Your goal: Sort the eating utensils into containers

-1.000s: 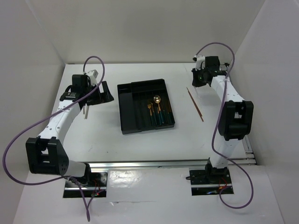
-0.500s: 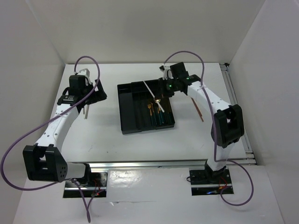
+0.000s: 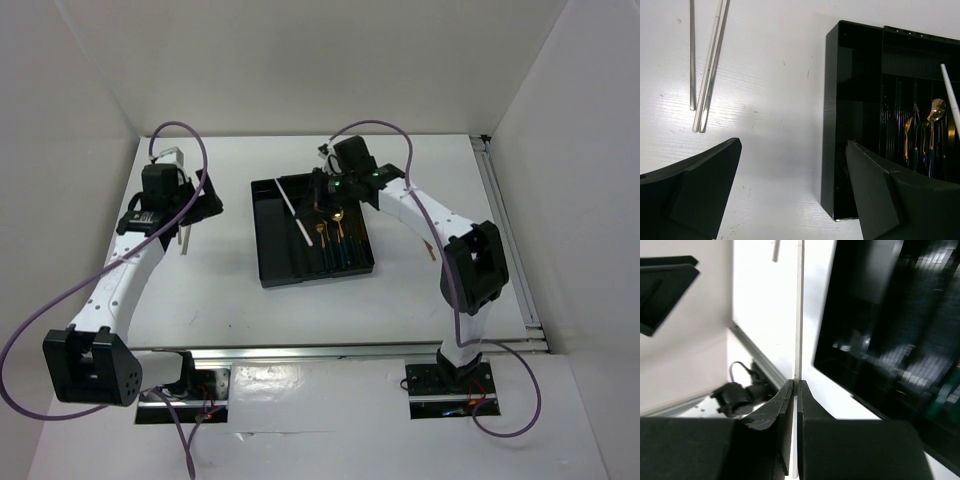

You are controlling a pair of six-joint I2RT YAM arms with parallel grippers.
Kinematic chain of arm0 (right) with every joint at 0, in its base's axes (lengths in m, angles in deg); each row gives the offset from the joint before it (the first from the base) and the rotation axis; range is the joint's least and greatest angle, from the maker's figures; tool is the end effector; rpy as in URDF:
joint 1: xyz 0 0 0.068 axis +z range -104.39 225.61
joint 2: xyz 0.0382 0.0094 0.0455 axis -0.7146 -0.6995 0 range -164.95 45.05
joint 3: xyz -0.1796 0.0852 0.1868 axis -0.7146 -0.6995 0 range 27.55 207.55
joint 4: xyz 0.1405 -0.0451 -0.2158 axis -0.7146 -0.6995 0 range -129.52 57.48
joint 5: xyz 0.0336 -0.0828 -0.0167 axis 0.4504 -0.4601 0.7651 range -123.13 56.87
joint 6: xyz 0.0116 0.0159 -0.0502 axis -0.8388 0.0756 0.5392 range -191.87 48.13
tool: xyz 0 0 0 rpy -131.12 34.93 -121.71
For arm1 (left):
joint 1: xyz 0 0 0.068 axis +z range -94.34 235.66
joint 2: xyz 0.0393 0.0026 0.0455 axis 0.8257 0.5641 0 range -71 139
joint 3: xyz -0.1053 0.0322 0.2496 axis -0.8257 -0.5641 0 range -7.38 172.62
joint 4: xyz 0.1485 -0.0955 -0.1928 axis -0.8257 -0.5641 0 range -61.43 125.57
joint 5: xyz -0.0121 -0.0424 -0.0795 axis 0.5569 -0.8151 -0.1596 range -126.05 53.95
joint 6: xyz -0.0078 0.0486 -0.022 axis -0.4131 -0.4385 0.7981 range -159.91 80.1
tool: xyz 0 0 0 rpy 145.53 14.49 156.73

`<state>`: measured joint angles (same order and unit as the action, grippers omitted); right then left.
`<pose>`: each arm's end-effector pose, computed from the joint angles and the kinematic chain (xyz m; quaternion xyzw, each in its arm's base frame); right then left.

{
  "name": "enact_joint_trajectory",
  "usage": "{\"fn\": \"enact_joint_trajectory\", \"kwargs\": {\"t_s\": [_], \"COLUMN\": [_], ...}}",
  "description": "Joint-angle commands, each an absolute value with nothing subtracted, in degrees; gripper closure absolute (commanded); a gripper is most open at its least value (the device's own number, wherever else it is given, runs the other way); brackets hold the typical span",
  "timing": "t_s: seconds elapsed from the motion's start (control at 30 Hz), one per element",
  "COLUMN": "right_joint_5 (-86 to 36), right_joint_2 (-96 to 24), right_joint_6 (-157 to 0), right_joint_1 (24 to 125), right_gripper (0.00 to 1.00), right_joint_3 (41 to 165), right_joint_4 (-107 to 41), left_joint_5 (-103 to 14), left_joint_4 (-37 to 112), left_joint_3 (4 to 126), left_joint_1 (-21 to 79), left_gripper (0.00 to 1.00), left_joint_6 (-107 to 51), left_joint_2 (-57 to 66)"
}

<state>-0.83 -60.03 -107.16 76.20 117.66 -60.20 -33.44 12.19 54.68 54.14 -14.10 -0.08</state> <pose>0.3496 0.2288 0.2925 -0.0755 0.8836 0.4235 0.1852 0.2777 -0.0058 0.3262 -0.1948 0.8535 -0.0947 0.4740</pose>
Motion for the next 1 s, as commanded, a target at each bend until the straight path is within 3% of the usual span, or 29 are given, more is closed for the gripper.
{"fn": "enact_joint_trajectory", "kwargs": {"t_s": [0.0, 0.97], "right_joint_5": [0.2, -5.2], "right_joint_2": [-62.9, -75.5], "right_joint_6": [-115.8, -126.9], "right_joint_1": [78.4, 82.1], "right_gripper": [1.0, 1.0], "right_joint_3": [122.3, 127.2], "right_joint_4": [-54.8, -57.8], "left_joint_5": [-32.1, -31.6], "left_joint_4": [13.4, 12.9], "left_joint_3": [53.9, 51.9], "left_joint_1": [54.5, 55.0], "left_gripper": [0.0, 0.0], "left_joint_6": [-13.5, -13.5], "left_joint_2": [-2.6, -6.2]}}
